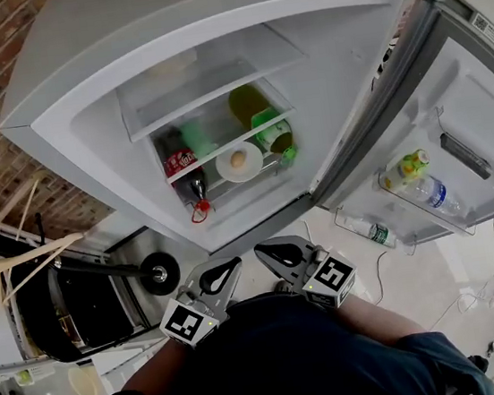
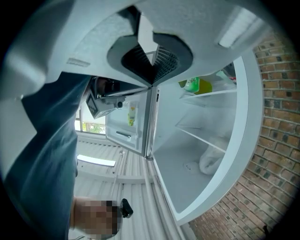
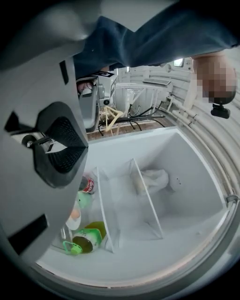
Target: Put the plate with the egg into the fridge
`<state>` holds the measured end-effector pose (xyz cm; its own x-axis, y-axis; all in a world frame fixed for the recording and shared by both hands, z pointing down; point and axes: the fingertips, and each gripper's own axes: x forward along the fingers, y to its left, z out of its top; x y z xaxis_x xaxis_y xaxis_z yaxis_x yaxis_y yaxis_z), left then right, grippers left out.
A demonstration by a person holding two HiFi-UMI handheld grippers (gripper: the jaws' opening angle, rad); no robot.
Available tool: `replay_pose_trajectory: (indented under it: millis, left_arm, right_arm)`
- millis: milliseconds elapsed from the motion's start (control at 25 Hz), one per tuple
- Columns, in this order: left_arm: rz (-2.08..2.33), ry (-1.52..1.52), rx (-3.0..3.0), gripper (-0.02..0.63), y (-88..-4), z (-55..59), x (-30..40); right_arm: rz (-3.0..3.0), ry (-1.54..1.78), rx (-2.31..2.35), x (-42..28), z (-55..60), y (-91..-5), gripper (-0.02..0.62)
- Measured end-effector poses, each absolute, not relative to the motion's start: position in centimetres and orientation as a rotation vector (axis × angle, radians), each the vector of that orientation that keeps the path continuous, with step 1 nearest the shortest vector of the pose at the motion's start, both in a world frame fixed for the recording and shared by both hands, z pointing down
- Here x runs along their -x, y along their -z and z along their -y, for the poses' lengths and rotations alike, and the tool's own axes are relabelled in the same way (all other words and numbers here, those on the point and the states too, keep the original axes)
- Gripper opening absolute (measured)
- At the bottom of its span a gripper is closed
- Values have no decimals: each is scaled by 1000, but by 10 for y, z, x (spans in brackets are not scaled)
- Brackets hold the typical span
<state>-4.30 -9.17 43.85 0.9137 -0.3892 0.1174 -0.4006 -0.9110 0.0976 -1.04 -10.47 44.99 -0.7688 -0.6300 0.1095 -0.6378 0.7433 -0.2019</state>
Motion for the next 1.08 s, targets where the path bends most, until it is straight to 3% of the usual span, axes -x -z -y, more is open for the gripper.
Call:
replay_pose_trajectory:
  millis: [1080]
  left_arm:
    - [640, -134, -2932, 2, -440, 82, 54]
  right_arm:
    - [2873, -315, -1006, 29, 92, -448, 9]
